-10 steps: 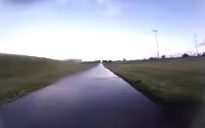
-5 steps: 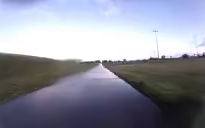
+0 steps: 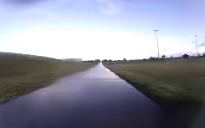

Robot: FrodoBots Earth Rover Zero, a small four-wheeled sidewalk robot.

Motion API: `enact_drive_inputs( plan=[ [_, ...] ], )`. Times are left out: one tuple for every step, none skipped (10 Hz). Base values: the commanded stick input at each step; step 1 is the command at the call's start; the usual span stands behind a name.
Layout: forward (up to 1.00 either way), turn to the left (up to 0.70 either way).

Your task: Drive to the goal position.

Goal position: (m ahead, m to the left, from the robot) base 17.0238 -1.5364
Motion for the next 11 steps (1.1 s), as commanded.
enact_drive_inputs(
  plan=[
    [0.45, 0.0],
    [0.45, 0.0],
    [0.45, 0.0],
    [0.45, 0.0],
    [0.45, 0.0],
    [0.45, 0.0],
    [0.45, 0.0],
    [0.45, 0.0],
    [0.45, 0.0],
    [0.45, 0.0],
    [0.45, 0.0]
  ],
)
